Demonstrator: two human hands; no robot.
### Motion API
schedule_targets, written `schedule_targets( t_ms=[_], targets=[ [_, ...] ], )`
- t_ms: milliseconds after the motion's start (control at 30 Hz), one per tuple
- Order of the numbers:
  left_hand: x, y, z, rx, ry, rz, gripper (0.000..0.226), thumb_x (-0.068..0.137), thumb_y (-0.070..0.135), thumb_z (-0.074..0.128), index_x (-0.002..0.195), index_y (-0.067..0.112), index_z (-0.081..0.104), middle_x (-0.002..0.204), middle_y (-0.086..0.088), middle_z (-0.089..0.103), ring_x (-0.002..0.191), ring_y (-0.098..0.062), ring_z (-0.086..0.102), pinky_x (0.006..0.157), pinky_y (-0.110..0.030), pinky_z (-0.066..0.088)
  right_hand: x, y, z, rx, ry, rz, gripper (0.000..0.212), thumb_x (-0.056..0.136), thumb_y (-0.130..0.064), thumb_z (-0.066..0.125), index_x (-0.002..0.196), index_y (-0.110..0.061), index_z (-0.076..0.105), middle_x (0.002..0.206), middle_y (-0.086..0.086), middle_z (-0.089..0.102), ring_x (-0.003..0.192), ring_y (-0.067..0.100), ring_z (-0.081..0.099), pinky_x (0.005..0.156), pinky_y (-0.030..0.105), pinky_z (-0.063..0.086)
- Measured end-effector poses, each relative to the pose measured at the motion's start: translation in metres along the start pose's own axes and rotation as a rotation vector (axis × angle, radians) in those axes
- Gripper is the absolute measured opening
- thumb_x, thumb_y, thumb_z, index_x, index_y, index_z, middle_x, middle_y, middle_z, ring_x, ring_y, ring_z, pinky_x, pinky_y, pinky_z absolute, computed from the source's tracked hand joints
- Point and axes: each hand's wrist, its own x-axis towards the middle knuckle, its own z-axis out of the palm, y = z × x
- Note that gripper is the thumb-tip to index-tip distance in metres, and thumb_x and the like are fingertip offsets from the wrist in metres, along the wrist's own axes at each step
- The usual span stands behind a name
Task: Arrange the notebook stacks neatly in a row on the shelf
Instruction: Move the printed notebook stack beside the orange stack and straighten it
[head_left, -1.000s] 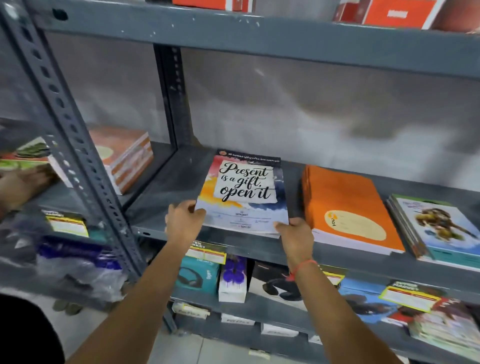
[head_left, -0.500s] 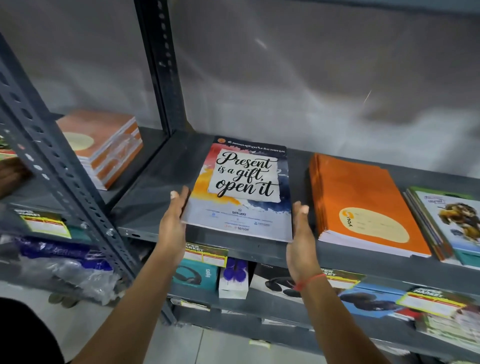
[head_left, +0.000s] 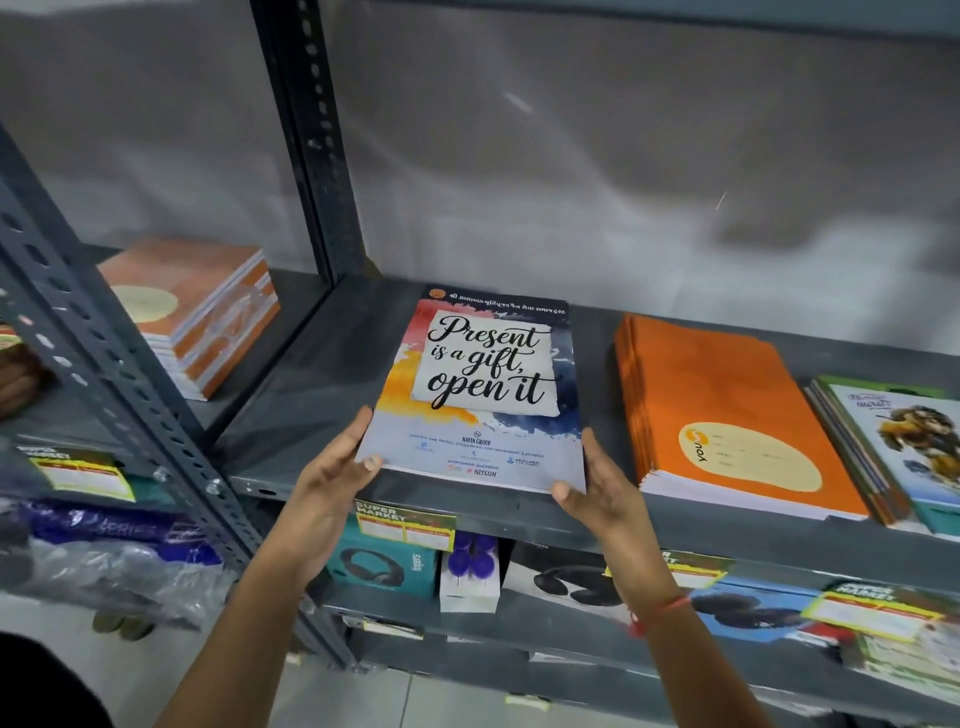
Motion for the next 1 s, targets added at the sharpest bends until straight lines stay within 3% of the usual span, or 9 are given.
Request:
schedule_targets(
  t_ms=[133,267,400,533,600,700,833,933,1000],
  targets=[
    [0.000,0.000,0.004,0.008,0.048,-0.005,0.094,0.044,0.055,0.081,0.128,0.036,0.045,0.108,0.028,0.067,0.107,0.014,0.055,0.093,-0.015,0.038,0.003,-0.001,0.007,-0.025,0.041,-0.001,0.078,0.080,-0.006,0.066,0.145,-0.020,0.027,0.112,-0.029,0.053,0.107,-0.009,0.051,0.104,0.024,0.038],
    [0.000,-0.003,0.011,0.050,0.126,-0.009,0.059,0.085,0.013,0.055,0.140,0.022,0.035,0.092,0.035,0.068,0.093,0.021,0.057,0.099,-0.016,0.034,0.003,-0.002,0.009,-0.041,0.082,0.003,0.074,0.081,-0.008,0.066,0.145,-0.019,0.029,0.112,-0.027,0.054,0.107,-0.006,0.054,0.106,0.027,0.040],
    [-0.002,0.001,0.012,0.012,0.140,-0.035,0.057,0.088,0.005,0.049,0.141,0.019,0.034,0.115,0.023,0.060,0.100,0.016,0.052,0.110,-0.024,0.029,-0.001,-0.007,0.006,-0.027,0.058,-0.001,0.072,0.082,-0.004,0.063,0.144,-0.020,0.030,0.120,-0.019,0.056,0.112,0.003,0.054,0.102,0.024,0.039],
    [-0.003,0.002,0.010,-0.027,0.132,0.021,0.087,0.059,0.041,0.079,0.134,0.013,0.045,0.128,0.014,0.056,0.101,0.014,0.058,0.087,-0.005,0.045,-0.001,-0.004,0.005,-0.002,0.066,0.001,0.067,0.085,0.001,0.058,0.144,-0.015,0.031,0.129,-0.009,0.051,0.119,0.006,0.048,0.088,0.004,0.042],
    [-0.004,0.003,0.012,-0.044,0.156,0.043,0.114,0.032,0.055,0.084,0.131,0.013,0.048,0.109,0.025,0.066,0.096,0.018,0.059,0.074,0.001,0.045,0.002,-0.005,0.006,0.010,0.078,-0.004,0.066,0.085,0.002,0.058,0.143,-0.014,0.032,0.132,-0.007,0.051,0.119,0.005,0.049,0.092,0.008,0.042],
    [-0.003,0.003,0.008,-0.063,0.141,0.042,0.115,0.029,0.056,0.085,0.130,0.014,0.049,0.100,0.029,0.069,0.099,0.016,0.059,0.076,0.000,0.046,0.003,-0.003,0.004,0.014,0.077,-0.006,0.066,0.084,0.003,0.059,0.143,-0.015,0.034,0.128,-0.009,0.054,0.110,0.000,0.055,0.098,0.015,0.042],
    [-0.003,0.006,0.007,-0.017,0.093,0.017,0.099,0.043,0.050,0.083,0.131,0.022,0.046,0.107,0.026,0.068,0.106,0.014,0.056,0.088,-0.005,0.044,0.003,0.001,0.001,0.037,0.058,0.008,0.064,0.084,0.008,0.056,0.141,-0.012,0.036,0.129,-0.006,0.054,0.106,-0.005,0.056,0.081,0.000,0.045],
    [0.001,0.000,0.010,-0.029,0.145,0.035,0.058,0.080,0.013,0.061,0.135,0.011,0.043,0.128,0.007,0.057,0.107,0.008,0.052,0.107,-0.021,0.033,0.005,0.003,0.001,0.045,0.065,0.002,0.063,0.085,0.007,0.055,0.141,-0.012,0.036,0.135,-0.003,0.051,0.114,0.003,0.053,0.081,-0.001,0.042],
    [0.002,-0.002,0.011,-0.010,0.178,0.034,0.051,0.086,0.001,0.051,0.136,0.007,0.042,0.134,0.002,0.050,0.107,0.008,0.050,0.100,-0.017,0.036,0.006,0.003,0.002,0.036,0.059,-0.001,0.062,0.085,0.006,0.055,0.142,-0.013,0.035,0.134,-0.004,0.051,0.107,-0.007,0.052,0.081,-0.001,0.042]
  ],
)
